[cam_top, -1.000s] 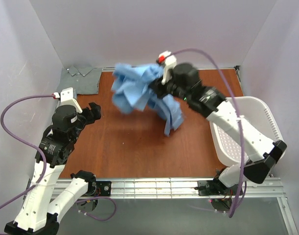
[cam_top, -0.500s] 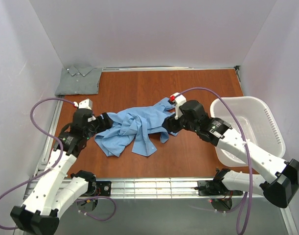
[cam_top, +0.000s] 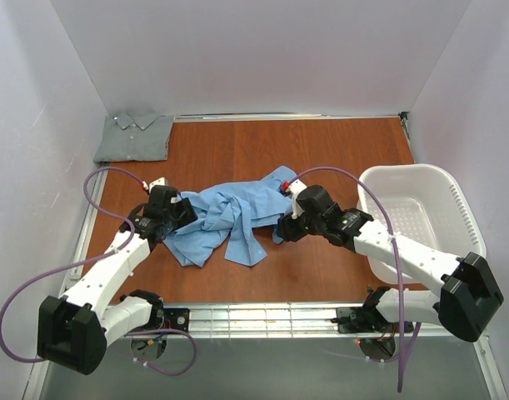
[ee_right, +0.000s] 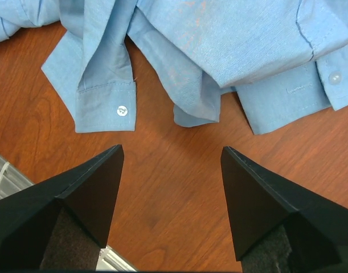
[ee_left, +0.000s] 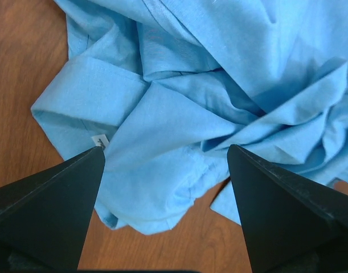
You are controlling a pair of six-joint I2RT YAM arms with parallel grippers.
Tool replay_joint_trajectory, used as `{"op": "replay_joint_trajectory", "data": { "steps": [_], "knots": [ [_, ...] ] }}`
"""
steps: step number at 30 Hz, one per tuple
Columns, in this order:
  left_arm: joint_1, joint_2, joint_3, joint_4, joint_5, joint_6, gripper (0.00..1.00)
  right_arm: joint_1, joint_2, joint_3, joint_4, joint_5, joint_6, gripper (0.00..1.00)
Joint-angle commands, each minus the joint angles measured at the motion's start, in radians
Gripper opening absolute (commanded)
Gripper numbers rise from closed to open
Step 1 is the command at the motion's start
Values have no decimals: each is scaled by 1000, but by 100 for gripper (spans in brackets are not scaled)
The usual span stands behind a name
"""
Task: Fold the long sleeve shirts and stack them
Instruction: Move the shirt to the center of the board
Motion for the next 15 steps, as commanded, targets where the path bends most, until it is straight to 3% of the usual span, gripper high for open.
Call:
{"op": "replay_joint_trajectory", "data": {
  "steps": [1, 15],
  "knots": [
    [5, 68, -4, 52, -9, 61, 83, 0, 29, -17, 79, 27, 10, 64],
    [7, 193, -7, 107, 37, 183, 82, 0, 214, 45, 179, 83, -60, 61]
  ]
}}
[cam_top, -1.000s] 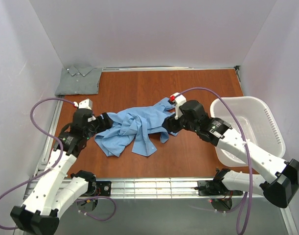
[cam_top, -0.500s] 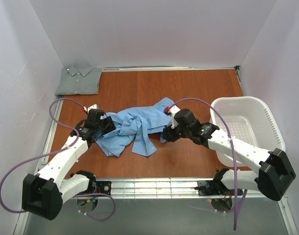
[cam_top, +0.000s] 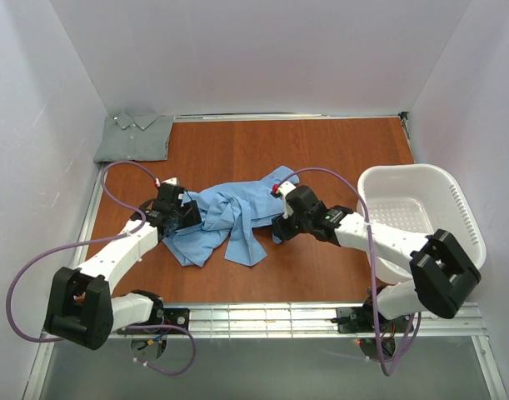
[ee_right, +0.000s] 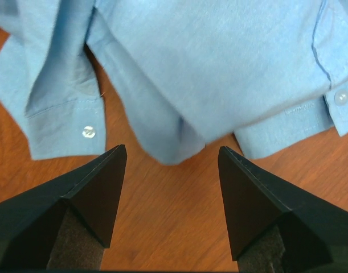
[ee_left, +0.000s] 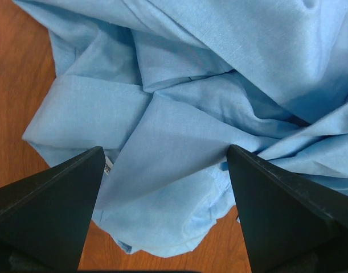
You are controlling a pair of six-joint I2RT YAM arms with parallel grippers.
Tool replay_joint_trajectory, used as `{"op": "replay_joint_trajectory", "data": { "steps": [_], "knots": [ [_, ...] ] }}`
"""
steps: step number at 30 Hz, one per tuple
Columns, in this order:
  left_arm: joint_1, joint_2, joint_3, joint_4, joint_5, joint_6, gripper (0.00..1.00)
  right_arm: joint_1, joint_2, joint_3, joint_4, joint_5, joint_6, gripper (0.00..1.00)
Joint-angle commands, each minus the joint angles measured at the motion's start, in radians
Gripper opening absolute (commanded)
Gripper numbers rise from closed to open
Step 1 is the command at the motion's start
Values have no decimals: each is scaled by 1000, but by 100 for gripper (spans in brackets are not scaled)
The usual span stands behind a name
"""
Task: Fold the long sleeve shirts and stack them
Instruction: Flatten the shirt out
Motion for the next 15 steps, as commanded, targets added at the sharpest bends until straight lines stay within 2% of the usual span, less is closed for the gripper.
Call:
{"op": "replay_joint_trajectory", "data": {
  "steps": [1, 6, 8, 9, 10, 11, 13, 14, 15],
  "knots": [
    [6, 40, -6, 35, 34, 52, 82, 0, 55, 59, 68, 34, -31, 60],
    [6, 90, 0, 45, 87, 79, 77, 0, 97, 88, 69, 33, -53, 53],
    [6, 93, -4, 54, 129, 86, 71, 0, 104, 94, 68, 33, -59, 46],
    [6, 94, -12, 70, 167, 87, 64, -1, 112, 96, 71, 36, -69, 41],
    [6, 99, -12, 77, 179, 87, 64, -1, 112, 96, 71, 39, -73, 37],
    [6, 103, -13, 82, 188, 87, 51, -3, 120, 100, 69, 40, -77, 32],
    [6, 126, -10, 87, 201, 86, 41, -7, 126, 103, 71, 43, -86, 25],
    [6, 134, -7, 87, 210, 87, 28, -12, 129, 109, 69, 45, -89, 18],
    [6, 143, -6, 90, 216, 87, 19, -14, 129, 110, 69, 45, -94, 14]
  ]
}}
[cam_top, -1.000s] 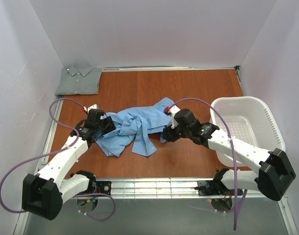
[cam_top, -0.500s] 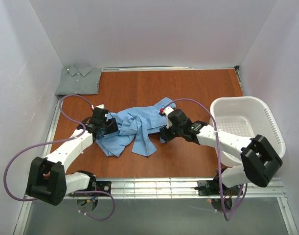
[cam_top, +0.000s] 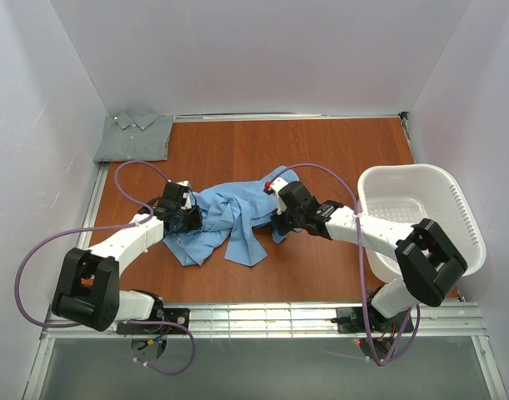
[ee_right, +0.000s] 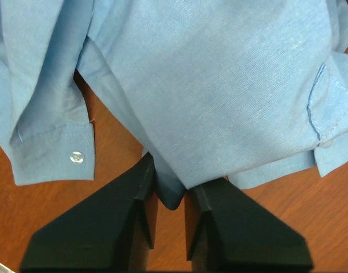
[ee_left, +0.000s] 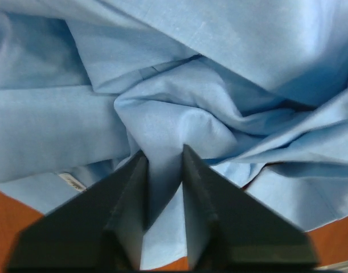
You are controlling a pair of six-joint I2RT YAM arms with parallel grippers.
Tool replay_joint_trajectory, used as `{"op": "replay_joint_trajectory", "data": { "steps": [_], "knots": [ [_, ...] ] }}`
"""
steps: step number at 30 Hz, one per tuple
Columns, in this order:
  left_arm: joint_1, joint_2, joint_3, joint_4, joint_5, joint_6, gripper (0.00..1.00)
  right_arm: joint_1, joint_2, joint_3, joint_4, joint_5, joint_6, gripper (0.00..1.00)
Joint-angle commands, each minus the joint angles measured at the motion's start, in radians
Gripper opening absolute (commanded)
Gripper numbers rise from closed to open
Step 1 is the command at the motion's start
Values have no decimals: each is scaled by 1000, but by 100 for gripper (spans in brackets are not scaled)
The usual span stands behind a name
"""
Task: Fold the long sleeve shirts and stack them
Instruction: Flatten the shirt out
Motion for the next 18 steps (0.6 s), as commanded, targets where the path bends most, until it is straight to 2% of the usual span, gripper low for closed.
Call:
{"op": "replay_joint_trajectory", "data": {
  "steps": [1, 2, 4, 8, 11, 12, 13, 15, 18],
  "knots": [
    [4, 35, -3, 25, 61, 23, 7, -11, 12, 45, 31, 21, -37, 10],
    [4, 44, 3, 28, 56, 24, 0, -17, 9, 49, 29, 24, -46, 2],
    [6, 56, 24, 28, 35, 42, 0, -28, -3, 75, -3, 73, -85, 1],
    [33, 79, 174, -2, -112, 113, 0, -121, -40, 198, -73, 171, -176, 1],
    [113, 153, 413, -39, -137, 141, 0, -221, -58, 362, -112, 222, -235, 1],
    [147, 174, 538, -53, -137, 141, 0, -242, -60, 402, -116, 234, -250, 1],
    [153, 194, 611, -63, -143, 144, 0, -259, -63, 492, -124, 242, -264, 1],
    [153, 239, 782, -105, -172, 174, 0, -289, -67, 567, -144, 265, -316, 1],
    [155, 209, 872, -130, -183, 208, 0, -289, -96, 638, -190, 238, -358, 1]
  ]
}}
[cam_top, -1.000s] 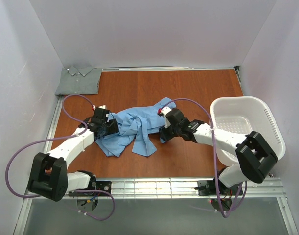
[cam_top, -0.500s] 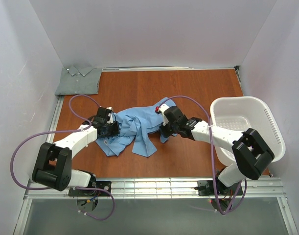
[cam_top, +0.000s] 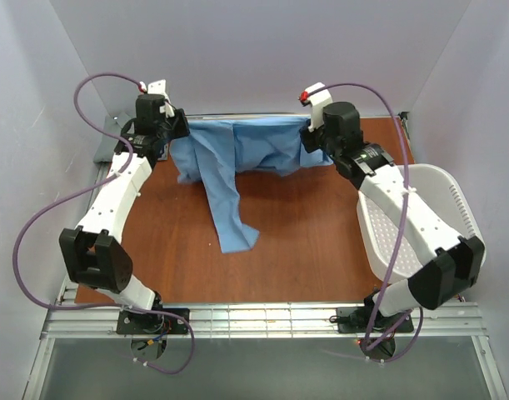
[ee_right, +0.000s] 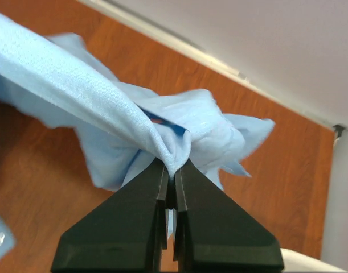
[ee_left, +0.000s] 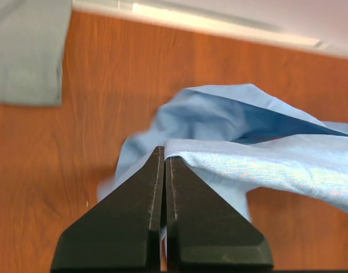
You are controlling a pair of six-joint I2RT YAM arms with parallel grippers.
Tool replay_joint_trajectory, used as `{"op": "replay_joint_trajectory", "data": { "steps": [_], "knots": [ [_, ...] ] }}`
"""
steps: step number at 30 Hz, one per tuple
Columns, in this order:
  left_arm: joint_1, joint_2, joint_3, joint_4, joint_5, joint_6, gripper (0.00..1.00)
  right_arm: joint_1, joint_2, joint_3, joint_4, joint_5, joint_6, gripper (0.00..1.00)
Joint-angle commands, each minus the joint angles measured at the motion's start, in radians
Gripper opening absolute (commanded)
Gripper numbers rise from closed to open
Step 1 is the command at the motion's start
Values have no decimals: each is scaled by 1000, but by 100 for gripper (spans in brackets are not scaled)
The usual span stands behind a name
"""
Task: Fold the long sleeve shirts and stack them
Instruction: Flatten the shirt out
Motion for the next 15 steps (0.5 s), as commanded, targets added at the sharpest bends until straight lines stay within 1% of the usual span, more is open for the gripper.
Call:
{"op": "replay_joint_trajectory", "data": {
  "steps": [1, 2, 3, 4, 5, 6, 7, 8, 9, 10, 11, 12, 13, 14, 15],
  "knots": [
    [17, -81, 86, -64, -75, 70, 0, -9, -105, 59, -63, 43, -90, 1],
    [17, -109, 67, -46, -58, 76, 0, -10, -122, 39, -75, 23, -87, 1],
    [15, -184, 41, -35, -39, 87, 0, -9, -142, 16, -100, -16, -69, 1],
    [15, -219, 11, -25, -10, 90, 0, -9, -184, -17, -109, -41, -58, 1],
    [15, -267, -63, -18, 4, 90, 0, -9, -209, -86, -118, -64, -44, 1],
    [15, -308, -102, -20, 5, 83, 0, -7, -235, -129, -136, -113, -23, 2],
    [15, -400, -151, -24, 5, 72, 0, -7, -284, -166, -152, -141, 23, 3],
    [15, -445, -240, -34, -4, 60, 0, -7, -309, -241, -166, -209, 48, 5],
    [15, -486, -291, -46, -10, 40, 0, -7, -332, -275, -179, -239, 72, 8],
    [15, -572, -335, -58, -12, -12, 0, -7, -372, -306, -214, -277, 123, 13],
    [15, -606, -419, -75, 11, -26, 0, -6, -387, -341, -228, -310, 141, 17],
    [15, -659, -450, -108, 25, -75, 0, -6, -413, -396, -256, -355, 172, 29],
    [15, -678, -476, -109, 34, -98, 0, -6, -423, -422, -271, -379, 190, 39],
    [15, -694, -503, -148, 51, -115, 0, -6, -429, -441, -294, -411, 197, 48],
    [15, -701, -541, -171, 109, -129, 6, -6, -435, -464, -314, -475, 203, 54]
  ]
}}
